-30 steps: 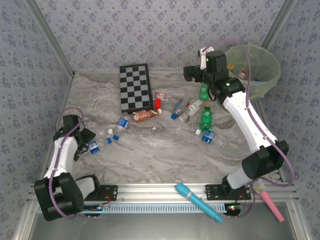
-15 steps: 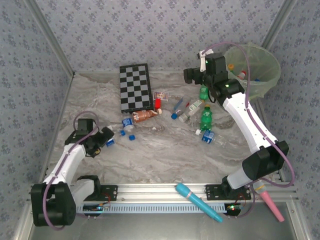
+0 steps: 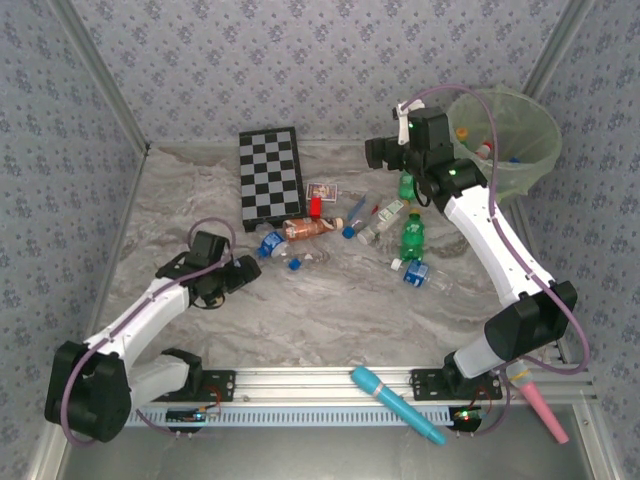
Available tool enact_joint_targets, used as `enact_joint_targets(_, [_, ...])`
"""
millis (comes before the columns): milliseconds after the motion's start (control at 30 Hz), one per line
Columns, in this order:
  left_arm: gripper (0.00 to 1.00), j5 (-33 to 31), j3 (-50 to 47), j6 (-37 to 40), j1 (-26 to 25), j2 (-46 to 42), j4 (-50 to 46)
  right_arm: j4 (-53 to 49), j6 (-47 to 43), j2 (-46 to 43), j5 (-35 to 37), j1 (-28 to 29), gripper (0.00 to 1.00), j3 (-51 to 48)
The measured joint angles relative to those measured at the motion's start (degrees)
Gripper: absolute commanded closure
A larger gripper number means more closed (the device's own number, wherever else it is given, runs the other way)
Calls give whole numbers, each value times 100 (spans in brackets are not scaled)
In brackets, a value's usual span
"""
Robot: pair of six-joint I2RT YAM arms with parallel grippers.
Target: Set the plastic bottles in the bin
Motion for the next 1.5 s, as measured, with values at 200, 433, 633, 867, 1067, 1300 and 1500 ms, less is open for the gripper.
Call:
enact_joint_targets(200, [0,-638,463,186,-35,260,-809,-4,0,-7,57,42,0,0])
enact_joint_targets(433, [0,-1047,960,645,-35,741,-1132,-72,-2,-149,120,87,0,-20])
enact_joint_targets(633, [0,-1158,1276,1320,59,1268,-876,-90,-2,-308,160,90,0,-22])
enact_joint_targets(867, [0,-538,1344,1902,153,1611,-463,-92,-2,-345,162,90,0,-96])
enact_joint_targets(1067, [4,9,1117,2048,-68,1609,-238,-83,-2,-345,195,90,0,-133])
enact_joint_targets(1300, [11,127,901,1961,-374,1784,-223,-83,2,-337,197,90,0,-133])
enact_joint_targets(1500, [22,61,898,1871,-428,2013,-212,-83,22,-295,190,105,0,-133])
